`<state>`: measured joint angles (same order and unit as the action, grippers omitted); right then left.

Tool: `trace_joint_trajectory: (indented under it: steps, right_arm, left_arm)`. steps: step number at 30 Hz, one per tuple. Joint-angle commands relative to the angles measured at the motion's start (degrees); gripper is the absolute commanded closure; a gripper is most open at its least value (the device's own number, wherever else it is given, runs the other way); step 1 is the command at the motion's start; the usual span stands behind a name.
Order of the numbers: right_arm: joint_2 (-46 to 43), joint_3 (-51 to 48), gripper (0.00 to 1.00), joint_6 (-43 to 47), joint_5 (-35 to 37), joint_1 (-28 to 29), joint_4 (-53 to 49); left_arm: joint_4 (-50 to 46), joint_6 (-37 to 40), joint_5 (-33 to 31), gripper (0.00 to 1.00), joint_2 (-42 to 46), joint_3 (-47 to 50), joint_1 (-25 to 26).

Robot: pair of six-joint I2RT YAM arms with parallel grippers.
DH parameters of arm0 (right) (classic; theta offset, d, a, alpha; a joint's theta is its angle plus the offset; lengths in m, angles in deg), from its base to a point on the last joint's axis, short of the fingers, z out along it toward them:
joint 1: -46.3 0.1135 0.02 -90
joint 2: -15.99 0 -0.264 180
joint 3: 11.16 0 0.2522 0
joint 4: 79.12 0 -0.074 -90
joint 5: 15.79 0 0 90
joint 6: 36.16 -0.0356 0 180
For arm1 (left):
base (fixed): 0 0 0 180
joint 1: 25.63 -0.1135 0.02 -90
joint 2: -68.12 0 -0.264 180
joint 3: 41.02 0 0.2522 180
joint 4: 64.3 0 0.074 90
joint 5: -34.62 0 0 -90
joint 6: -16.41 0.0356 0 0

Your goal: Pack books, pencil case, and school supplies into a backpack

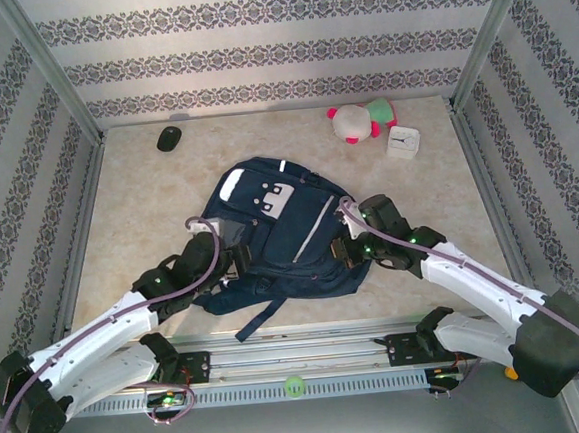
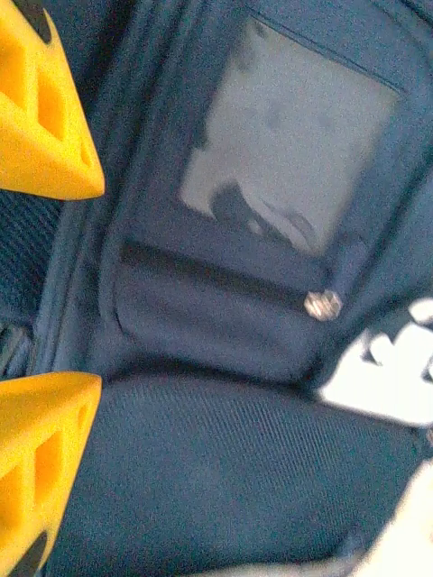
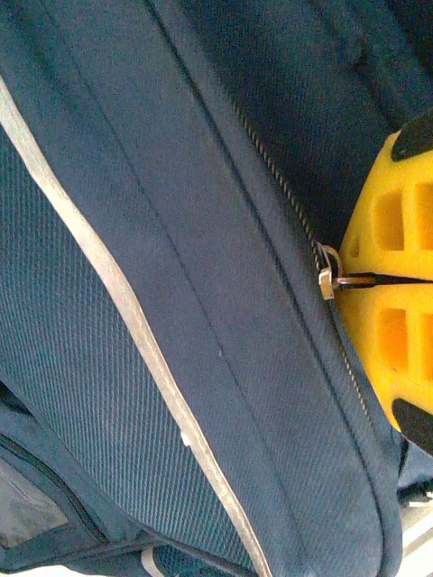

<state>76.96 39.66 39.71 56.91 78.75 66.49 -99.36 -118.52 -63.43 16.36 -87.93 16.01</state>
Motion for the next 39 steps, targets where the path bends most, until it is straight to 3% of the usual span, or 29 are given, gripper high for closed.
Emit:
trace_joint_trajectory:
  steps: [1,9,15,20,25,30,35,39]
  right_arm:
    - [1.48,2.12,1.00,-2.32,-0.33,2.96,-1.15]
    - [5.82,4.06,1.00,-5.07,4.07,11.76,-1.02]
    - [7.00,4.42,1.00,-10.33,8.34,19.04,2.73]
    - [9.45,5.07,1.00,-14.03,9.56,22.51,6.67]
    - [10.57,6.39,1.00,-14.05,10.64,22.22,7.00]
    - [10.40,6.89,1.00,-12.78,7.51,20.11,6.53]
    - [10.05,7.30,1.00,-11.06,3.25,17.42,5.55]
    - [9.43,7.36,1.00,-10.66,2.07,16.53,5.08]
  left_arm:
    - [-1.03,-9.87,-2.98,0.50,0.13,3.33,-3.36]
    - [11.33,-7.30,5.34,0.52,-6.78,6.97,-16.24]
    - [21.44,-1.31,10.32,0.49,-20.71,2.31,-24.68]
    - [24.08,5.55,13.91,0.44,-30.93,-6.81,-27.15]
    - [21.66,12.36,15.70,0.39,-29.96,-11.97,-27.15]
    - [15.26,28.10,20.39,0.36,-18.32,-11.92,-25.97]
    - [12.17,53.65,38.28,0.36,-4.02,-8.08,-22.99]
    - [1.83,69.10,47.01,0.35,-2.27,-9.20,-18.03]
